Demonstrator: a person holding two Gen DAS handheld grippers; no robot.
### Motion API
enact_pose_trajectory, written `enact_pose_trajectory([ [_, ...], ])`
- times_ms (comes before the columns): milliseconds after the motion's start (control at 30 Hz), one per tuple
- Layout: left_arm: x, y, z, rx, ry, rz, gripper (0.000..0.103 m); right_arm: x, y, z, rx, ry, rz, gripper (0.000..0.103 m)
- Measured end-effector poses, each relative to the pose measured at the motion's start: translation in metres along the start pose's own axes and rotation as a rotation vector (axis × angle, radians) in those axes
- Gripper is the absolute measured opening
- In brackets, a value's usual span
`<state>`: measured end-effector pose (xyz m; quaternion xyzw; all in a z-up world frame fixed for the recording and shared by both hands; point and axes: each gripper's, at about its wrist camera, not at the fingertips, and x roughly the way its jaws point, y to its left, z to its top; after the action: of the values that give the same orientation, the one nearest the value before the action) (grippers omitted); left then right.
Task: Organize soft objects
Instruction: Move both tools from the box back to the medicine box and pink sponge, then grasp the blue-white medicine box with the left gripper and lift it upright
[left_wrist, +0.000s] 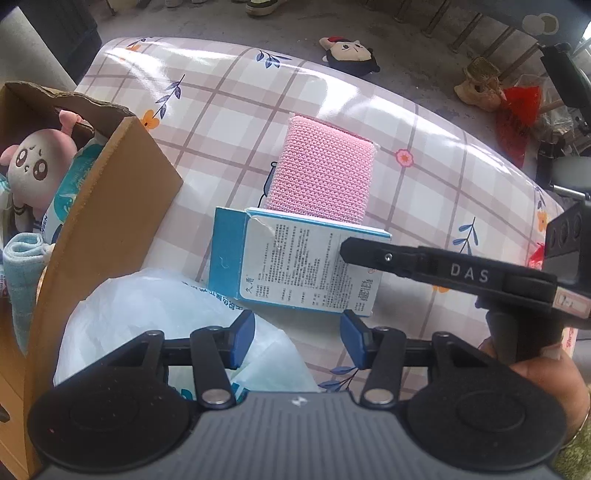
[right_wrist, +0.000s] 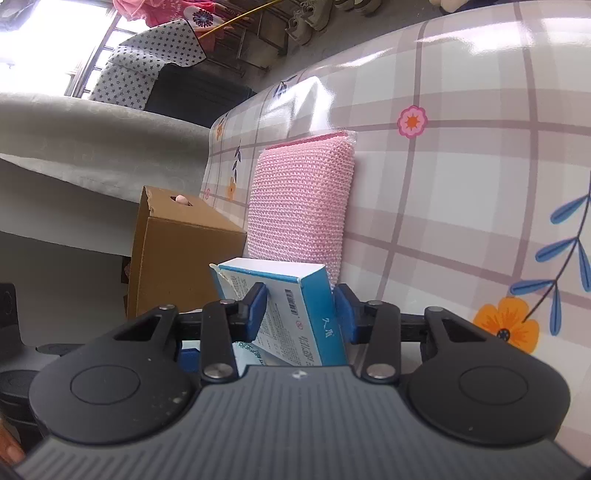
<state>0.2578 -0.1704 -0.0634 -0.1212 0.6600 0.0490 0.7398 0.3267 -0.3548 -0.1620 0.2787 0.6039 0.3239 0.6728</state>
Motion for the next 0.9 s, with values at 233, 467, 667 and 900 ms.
enact_pose_trajectory([
  [233, -0.015, -0.020, 0.000, 0.013, -0.001, -0.090, 0.062, -0.060, -0.016, -0.038, 0.147, -0.133, -0.061, 0.029],
  [467, -0.003, -0.060, -0.011, 0.068, 0.097, -0.186, 0.071, -0.133, -0.052, -0.130, 0.386, -0.315, -0.164, 0.028],
  [667, 0.015, -0.091, -0.025, 0.115, 0.205, -0.209, 0.074, -0.162, -0.046, -0.186, 0.383, -0.321, -0.265, 0.045],
  [900, 0.033, -0.104, -0.033, 0.080, 0.209, -0.121, 0.081, -0.168, -0.044, -0.146, 0.308, -0.369, -0.232, 0.045],
])
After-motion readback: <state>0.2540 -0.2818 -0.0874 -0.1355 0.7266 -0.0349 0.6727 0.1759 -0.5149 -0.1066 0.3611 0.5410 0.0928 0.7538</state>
